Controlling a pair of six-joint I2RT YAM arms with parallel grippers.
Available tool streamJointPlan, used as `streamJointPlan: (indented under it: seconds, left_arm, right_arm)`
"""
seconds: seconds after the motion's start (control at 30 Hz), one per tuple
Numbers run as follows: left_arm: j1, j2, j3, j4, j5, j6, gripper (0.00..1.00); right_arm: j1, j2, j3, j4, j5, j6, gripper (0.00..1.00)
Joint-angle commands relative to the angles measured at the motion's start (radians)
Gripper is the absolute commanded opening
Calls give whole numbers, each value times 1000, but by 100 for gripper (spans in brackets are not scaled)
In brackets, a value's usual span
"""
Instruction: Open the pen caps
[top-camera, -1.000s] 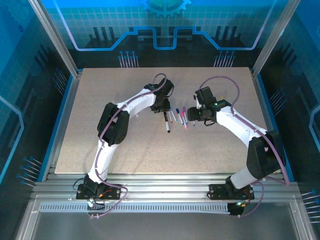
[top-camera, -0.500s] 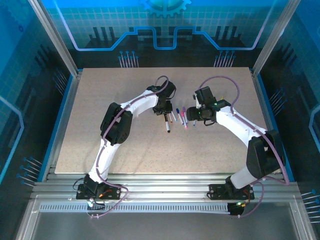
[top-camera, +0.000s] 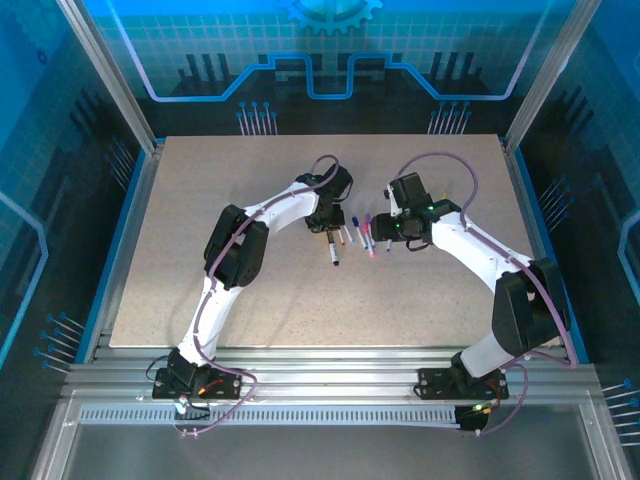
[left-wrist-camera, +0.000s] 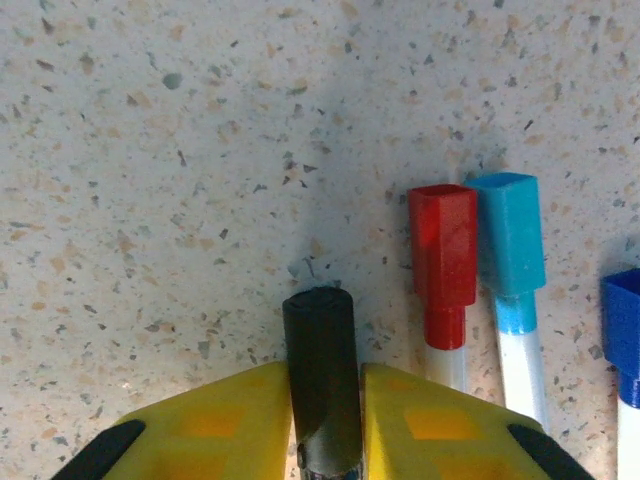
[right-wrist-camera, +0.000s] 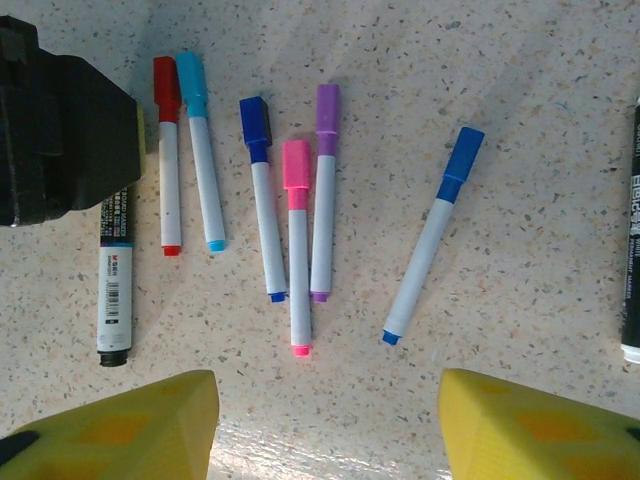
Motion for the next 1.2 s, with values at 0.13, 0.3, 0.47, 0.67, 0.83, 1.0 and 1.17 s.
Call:
streamJointPlan:
  seconds: [0.13,0.3,0.47,0.67,0.83,1.0,1.17]
  left_arm:
    - [5,28,-15,-3,-24,-3,21]
    - [17,3,-50,12,-20,2,4]
    - [28,-28,-80,18,-37,11,0]
    - [31,-127,-132,43,-21,22,0]
    - [31,-219,-171,73,47,14,0]
    - [32,-279,-221,125,120,5,0]
    - [31,-311,-254,144,145,3,0]
  right_arm:
    - [16,29,-23,33,-63,28,59]
    - [45,50,-17,38,-82,39,59]
    - [85,69,-9,45,-81,55,58]
    - [104,68,-21,85,-116,83,58]
    - [101,73,-43,159,-223,111,60]
    - [91,79,-73,253,-329,155,67]
    - [81,80,-97,341,-407,199,78]
